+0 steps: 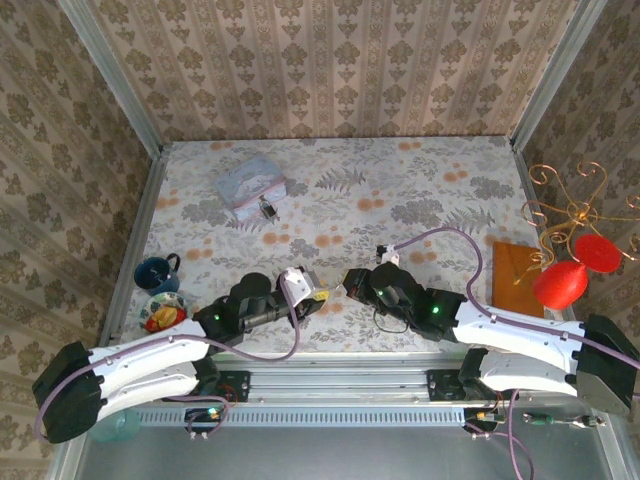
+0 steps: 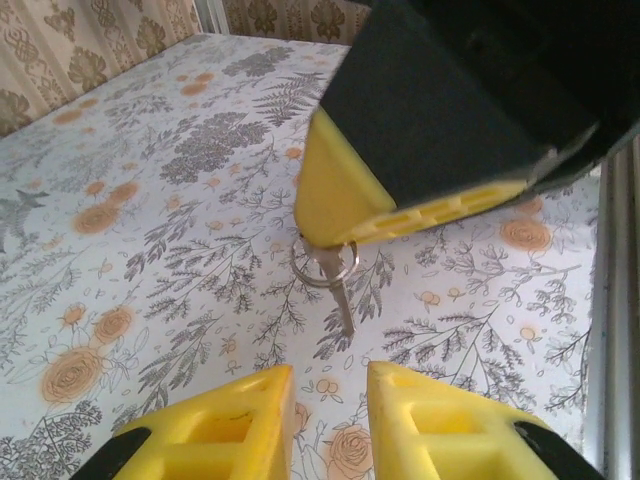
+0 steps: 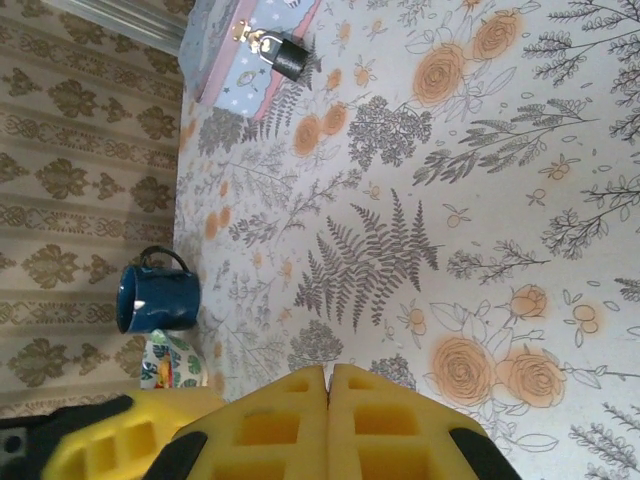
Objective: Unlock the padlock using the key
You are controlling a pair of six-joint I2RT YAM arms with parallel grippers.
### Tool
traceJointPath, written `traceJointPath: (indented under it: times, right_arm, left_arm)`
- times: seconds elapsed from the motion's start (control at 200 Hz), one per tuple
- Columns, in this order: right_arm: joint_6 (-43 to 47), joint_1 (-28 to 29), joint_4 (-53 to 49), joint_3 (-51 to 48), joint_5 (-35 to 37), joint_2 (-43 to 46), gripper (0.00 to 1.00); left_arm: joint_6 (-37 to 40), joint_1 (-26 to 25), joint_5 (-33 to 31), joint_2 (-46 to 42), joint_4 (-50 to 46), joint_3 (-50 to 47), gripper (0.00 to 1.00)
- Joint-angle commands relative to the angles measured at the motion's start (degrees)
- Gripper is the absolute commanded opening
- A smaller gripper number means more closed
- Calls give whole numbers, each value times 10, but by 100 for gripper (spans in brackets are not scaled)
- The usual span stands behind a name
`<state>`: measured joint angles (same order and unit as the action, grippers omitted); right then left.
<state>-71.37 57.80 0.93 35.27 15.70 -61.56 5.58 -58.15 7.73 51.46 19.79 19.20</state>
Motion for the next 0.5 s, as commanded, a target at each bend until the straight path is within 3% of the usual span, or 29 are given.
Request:
traceJointPath:
  times: [0.0, 0.495]
  right_arm:
    - [-43, 11, -15, 19, 47, 1, 0]
    - [-117, 35, 40, 15, 55, -24, 0]
  left_arm:
    - [42, -11, -26, -5, 47, -11, 25]
    - [47, -22, -27, 22, 84, -16, 23]
